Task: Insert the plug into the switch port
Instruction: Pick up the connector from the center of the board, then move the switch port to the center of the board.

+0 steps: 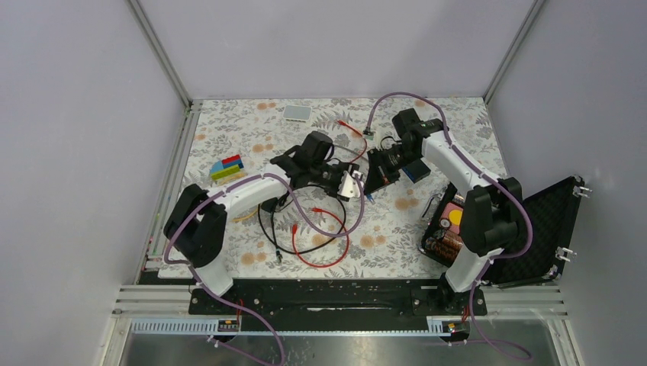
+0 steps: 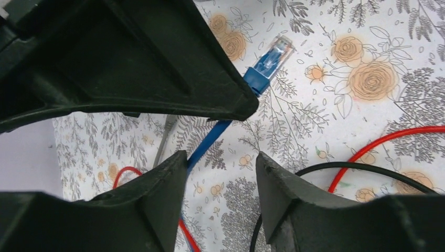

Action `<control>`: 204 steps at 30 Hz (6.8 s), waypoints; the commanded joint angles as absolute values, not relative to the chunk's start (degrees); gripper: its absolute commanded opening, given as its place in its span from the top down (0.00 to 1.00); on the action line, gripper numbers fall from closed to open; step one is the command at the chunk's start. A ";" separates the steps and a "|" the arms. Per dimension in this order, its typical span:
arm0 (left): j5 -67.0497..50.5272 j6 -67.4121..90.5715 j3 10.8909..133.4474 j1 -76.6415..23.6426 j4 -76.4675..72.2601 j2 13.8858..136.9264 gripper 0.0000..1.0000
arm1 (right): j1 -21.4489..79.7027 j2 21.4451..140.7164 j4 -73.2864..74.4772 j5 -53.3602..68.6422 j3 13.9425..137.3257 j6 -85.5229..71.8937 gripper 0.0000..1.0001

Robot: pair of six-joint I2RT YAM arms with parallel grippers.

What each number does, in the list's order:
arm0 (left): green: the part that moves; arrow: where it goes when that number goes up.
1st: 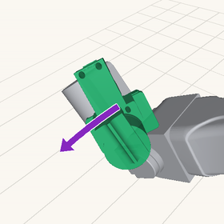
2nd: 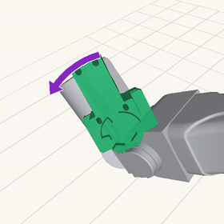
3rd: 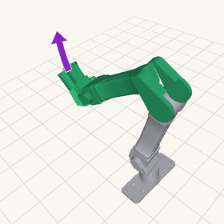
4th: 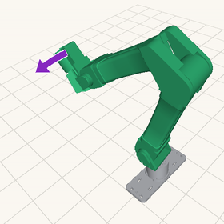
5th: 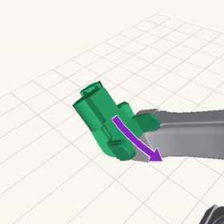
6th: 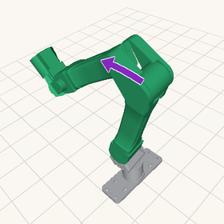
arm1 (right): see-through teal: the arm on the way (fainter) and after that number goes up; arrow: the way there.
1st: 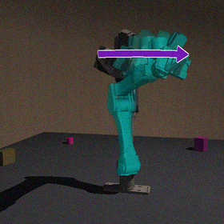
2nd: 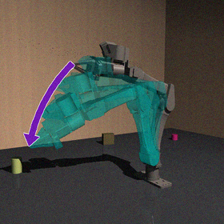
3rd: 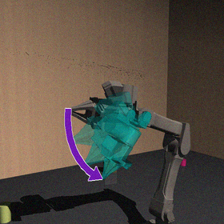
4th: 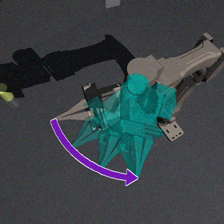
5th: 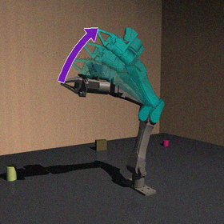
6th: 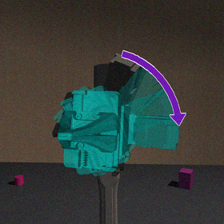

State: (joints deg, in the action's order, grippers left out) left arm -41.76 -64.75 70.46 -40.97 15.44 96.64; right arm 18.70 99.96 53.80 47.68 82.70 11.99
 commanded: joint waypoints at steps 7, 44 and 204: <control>-45.18 -54.61 70.47 -41.99 3.11 96.96 0.90 | 18.72 95.47 52.12 49.15 83.40 11.24 0.97; -26.26 -23.54 58.76 -41.95 -2.79 81.51 1.00 | 17.48 60.97 -32.90 59.38 39.13 6.34 0.44; 10.36 10.66 56.48 -55.75 -11.11 103.91 1.00 | 2.94 131.32 56.21 18.55 112.26 19.52 0.31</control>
State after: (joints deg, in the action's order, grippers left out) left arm 9.47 9.19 54.24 -54.57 -11.53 103.22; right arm 2.79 134.02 53.76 12.08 115.04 15.40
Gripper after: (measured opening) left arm 0.066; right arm 0.763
